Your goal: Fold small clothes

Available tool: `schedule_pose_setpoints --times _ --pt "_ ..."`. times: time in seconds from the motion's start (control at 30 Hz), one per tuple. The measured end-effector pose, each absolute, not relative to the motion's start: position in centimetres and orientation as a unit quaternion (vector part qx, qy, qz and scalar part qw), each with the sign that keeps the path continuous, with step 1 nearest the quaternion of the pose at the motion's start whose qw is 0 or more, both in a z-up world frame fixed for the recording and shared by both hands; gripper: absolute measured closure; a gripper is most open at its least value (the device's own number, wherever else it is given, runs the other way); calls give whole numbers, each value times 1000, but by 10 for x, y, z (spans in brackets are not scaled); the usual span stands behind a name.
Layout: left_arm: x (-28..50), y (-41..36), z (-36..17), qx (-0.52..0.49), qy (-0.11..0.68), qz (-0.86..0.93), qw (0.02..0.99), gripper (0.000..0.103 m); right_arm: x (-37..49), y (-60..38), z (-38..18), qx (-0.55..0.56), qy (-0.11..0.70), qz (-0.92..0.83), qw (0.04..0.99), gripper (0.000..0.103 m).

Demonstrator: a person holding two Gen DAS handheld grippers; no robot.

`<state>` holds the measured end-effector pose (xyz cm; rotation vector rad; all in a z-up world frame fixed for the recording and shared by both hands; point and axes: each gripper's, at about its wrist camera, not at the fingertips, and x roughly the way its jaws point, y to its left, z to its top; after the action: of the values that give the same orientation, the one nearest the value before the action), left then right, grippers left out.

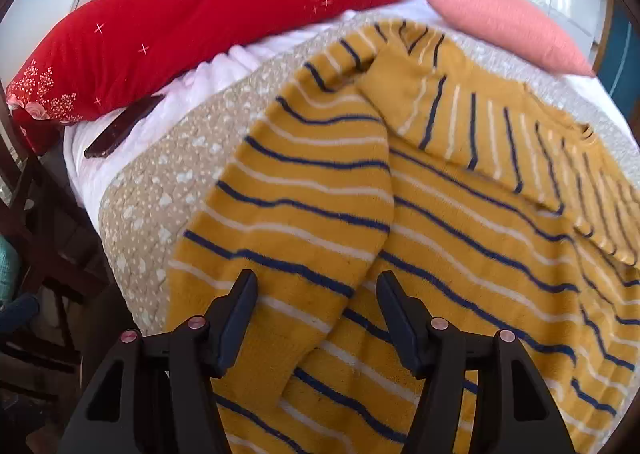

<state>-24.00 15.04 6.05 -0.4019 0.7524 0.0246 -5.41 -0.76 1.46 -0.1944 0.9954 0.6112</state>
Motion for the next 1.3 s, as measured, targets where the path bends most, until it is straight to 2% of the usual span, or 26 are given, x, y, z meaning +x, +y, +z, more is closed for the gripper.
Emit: schedule_pose_setpoints --times 0.23,0.37,0.43,0.5,0.53,0.67,0.87,1.03,1.17,1.23,1.27,1.3 --pt "-249 168 57 -208 360 25 909 0 -97 25 29 -115 417 363 825 32" --pt "-251 175 50 -218 367 31 904 0 -113 52 10 -191 405 347 824 33" --pt "-252 177 48 -218 369 32 903 0 -113 57 4 -219 395 332 828 55" --pt "-253 179 46 -221 369 31 902 0 -106 51 7 -196 404 337 827 84" --pt "-253 179 45 -223 372 30 901 0 -100 47 10 -185 414 337 825 94" --pt "-248 175 42 -208 392 30 896 0 -79 30 32 -114 430 357 821 94" --pt "-249 158 58 -178 389 31 903 0 -41 8 97 -33 401 381 832 94" --pt "-240 133 72 -132 376 18 917 0 6 -77 178 59 348 352 867 94" --pt "-220 116 74 -132 379 -3 916 0 29 -160 205 108 324 284 896 94" --pt "-209 108 72 -139 388 -14 911 0 44 -194 190 116 343 238 901 88" --pt "-206 105 72 -141 389 -18 910 0 52 -208 169 99 368 198 903 73" --pt "-203 100 73 -140 389 -22 910 0 55 -216 153 84 383 165 905 63"
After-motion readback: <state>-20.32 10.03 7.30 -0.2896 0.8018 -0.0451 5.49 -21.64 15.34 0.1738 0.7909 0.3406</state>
